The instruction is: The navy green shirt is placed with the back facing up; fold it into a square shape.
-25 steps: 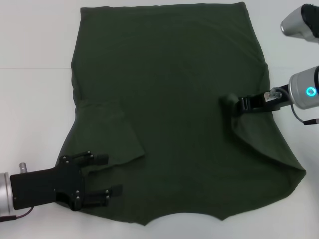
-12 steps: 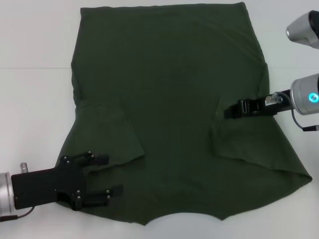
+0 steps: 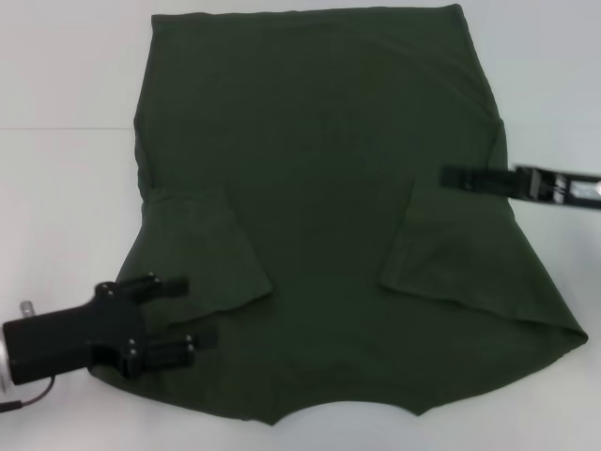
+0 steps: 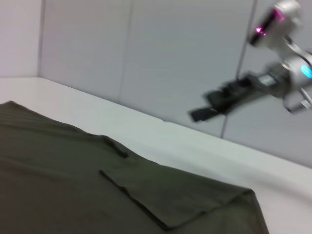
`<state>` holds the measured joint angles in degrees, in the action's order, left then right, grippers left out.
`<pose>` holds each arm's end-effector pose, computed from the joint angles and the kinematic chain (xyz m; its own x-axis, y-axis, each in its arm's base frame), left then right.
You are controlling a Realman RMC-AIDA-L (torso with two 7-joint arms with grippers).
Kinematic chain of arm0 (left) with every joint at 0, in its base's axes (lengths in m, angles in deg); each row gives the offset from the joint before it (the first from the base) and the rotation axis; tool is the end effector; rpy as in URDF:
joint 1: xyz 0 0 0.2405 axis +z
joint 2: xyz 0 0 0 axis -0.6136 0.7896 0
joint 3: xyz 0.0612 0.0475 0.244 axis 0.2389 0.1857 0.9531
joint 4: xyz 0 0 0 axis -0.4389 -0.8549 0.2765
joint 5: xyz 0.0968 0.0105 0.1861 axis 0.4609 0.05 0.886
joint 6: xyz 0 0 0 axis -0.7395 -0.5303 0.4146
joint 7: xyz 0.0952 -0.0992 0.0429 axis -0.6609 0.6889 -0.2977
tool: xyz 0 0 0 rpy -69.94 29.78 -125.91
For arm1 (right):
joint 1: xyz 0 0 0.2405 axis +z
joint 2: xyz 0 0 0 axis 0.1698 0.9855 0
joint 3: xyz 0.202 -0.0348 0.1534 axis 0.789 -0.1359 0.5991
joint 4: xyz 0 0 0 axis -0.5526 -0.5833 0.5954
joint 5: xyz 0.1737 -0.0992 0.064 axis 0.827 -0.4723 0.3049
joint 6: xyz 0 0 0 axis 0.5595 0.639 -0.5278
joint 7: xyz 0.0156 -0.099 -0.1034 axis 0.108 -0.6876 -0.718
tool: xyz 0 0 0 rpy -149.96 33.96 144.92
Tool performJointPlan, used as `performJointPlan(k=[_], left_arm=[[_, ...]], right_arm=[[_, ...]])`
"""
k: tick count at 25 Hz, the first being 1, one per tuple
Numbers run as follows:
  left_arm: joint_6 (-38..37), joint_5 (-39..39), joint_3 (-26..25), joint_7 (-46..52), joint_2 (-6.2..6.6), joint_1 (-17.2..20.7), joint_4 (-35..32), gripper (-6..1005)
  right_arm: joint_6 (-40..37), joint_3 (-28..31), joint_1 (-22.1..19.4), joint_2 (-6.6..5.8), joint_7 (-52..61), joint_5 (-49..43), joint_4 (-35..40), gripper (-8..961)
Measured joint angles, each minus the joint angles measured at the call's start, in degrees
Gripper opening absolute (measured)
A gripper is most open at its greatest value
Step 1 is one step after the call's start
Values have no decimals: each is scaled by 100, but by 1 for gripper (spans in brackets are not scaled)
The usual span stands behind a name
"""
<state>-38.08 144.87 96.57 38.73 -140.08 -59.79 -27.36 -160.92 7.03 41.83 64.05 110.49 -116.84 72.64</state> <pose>-0.2958 0.2821 0.0079 0.7750 0.3023 0.5550 0.4789 -0.8539 -0.2037 0.2466 0.3736 0.0441 0.3722 -0.7148 -0.5920 -0.8706 -0.4901 0.0444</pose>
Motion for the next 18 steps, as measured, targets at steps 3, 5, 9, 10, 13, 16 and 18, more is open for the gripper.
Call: performJointPlan(k=[3,5,9,10,13,16,18], left_arm=[[-159,-2,-301,229,14,-12,16,856],[-247,-6,-471,292,41,-23,81,856],[-349,-12,-697,265,80,-7,196,855],[-360,-10,-716,254,96,4,214,855],[-367,75,-618,262,175,34,299,856],[-299,240,-491,322,208,89,314,856],[-211,339,-485,431,209,124,316,856]], right_arm=[[-467,342,-335,-10,-1118,412,-286,641],[-756,509,-555,-10,-1953,514,-493,734],[-1176,618,-917,11,-3605,539,-852,827],[-1257,611,-1025,35,-4089,529,-903,828],[-1388,606,-1299,156,-5326,516,-958,829],[-1364,629,-1520,248,-6348,516,-1108,831],[-1275,630,-1594,254,-6940,503,-1355,834]])
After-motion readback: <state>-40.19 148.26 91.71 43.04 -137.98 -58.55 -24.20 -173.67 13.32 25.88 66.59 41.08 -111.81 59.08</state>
